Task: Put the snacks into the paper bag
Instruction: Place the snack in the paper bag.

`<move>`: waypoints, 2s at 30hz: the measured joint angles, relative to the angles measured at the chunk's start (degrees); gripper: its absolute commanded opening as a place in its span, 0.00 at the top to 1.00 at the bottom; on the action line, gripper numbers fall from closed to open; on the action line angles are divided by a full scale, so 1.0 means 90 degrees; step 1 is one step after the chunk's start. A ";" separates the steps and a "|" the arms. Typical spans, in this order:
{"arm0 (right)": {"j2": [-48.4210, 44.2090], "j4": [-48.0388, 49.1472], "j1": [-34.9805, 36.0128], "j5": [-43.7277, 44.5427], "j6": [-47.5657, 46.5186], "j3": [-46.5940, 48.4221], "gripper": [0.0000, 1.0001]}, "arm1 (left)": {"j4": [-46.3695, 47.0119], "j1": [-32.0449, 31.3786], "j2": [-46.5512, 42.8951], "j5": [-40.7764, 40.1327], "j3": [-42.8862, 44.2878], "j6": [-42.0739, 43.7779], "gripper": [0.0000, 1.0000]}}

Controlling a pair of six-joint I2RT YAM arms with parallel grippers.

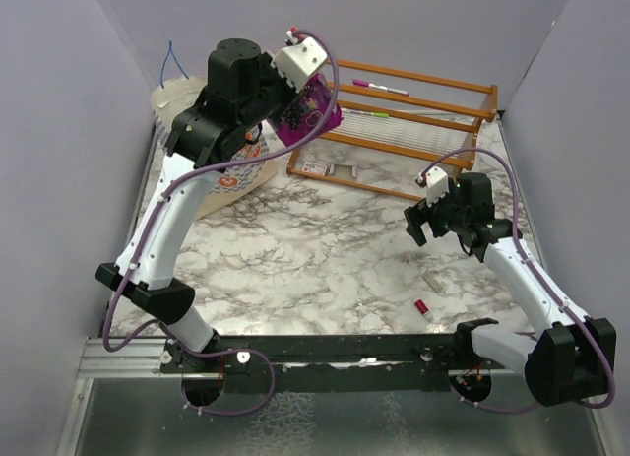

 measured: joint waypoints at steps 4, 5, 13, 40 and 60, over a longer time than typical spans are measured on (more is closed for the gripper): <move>-0.0010 0.0002 0.0000 -0.0002 -0.0017 -0.0027 0.04 | 0.0155 0.0165 0.0542 -0.0306 0.0818 0.0061 1.00; -0.0015 0.0002 0.0000 -0.0002 -0.0024 -0.0039 0.04 | 0.0189 0.0270 0.0646 -0.0342 0.0986 0.0068 1.00; -0.0056 0.0002 0.0000 -0.0015 -0.0085 -0.0102 0.04 | 0.0444 0.1676 0.0860 -0.0413 0.1370 0.0078 1.00; 0.0007 0.0002 0.0000 -0.0024 -0.0214 -0.0141 0.04 | 0.2096 0.4184 0.0770 0.1178 -0.1727 0.0721 1.00; 0.0056 0.0002 0.0000 -0.0024 -0.0284 -0.0143 0.04 | 0.1902 0.4226 0.0697 0.3344 -0.2259 0.2531 1.00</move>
